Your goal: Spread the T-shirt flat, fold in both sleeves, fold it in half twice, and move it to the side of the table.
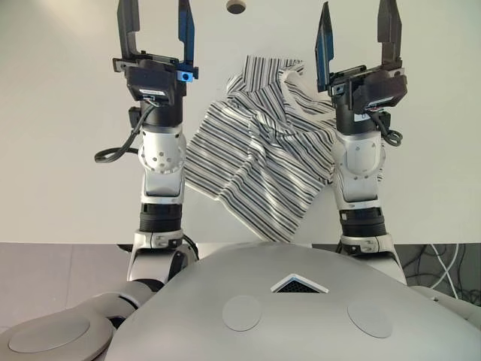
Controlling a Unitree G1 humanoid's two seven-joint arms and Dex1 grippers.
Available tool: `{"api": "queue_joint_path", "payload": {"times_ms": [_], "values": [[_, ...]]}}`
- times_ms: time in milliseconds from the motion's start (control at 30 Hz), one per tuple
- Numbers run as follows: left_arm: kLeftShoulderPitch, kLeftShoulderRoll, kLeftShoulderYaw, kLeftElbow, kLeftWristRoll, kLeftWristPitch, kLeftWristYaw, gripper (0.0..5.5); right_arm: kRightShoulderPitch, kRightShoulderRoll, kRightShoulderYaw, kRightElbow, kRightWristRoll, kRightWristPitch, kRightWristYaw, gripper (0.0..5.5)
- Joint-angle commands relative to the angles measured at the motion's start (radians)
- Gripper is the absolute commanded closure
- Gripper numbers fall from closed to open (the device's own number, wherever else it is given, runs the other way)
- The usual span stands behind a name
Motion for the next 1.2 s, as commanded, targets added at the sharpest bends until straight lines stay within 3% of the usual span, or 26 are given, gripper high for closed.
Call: {"api": "queue_joint_path", "payload": {"times_ms": [33,633,867,1200], "values": [[0.012,0.025,-0.005,0.008,0.022,-0.010,-0.009,2.98,0.016,-0.029,0.017,-0.026,0.013,0.030,0.037,2.15],[0.007,0.043,-0.014,0.042,0.016,-0.008,-0.011,2.98,0.013,-0.042,0.013,-0.015,0.055,0.038,0.057,2.15],[0.022,0.128,-0.056,0.095,0.069,-0.019,-0.081,2.98,0.027,-0.176,-0.018,-0.030,0.083,0.123,0.172,2.15],[0.096,0.413,-0.156,0.346,0.185,-0.116,-0.252,2.98,0.014,-0.499,-0.060,0.194,-0.196,0.224,0.244,2.15]]}}
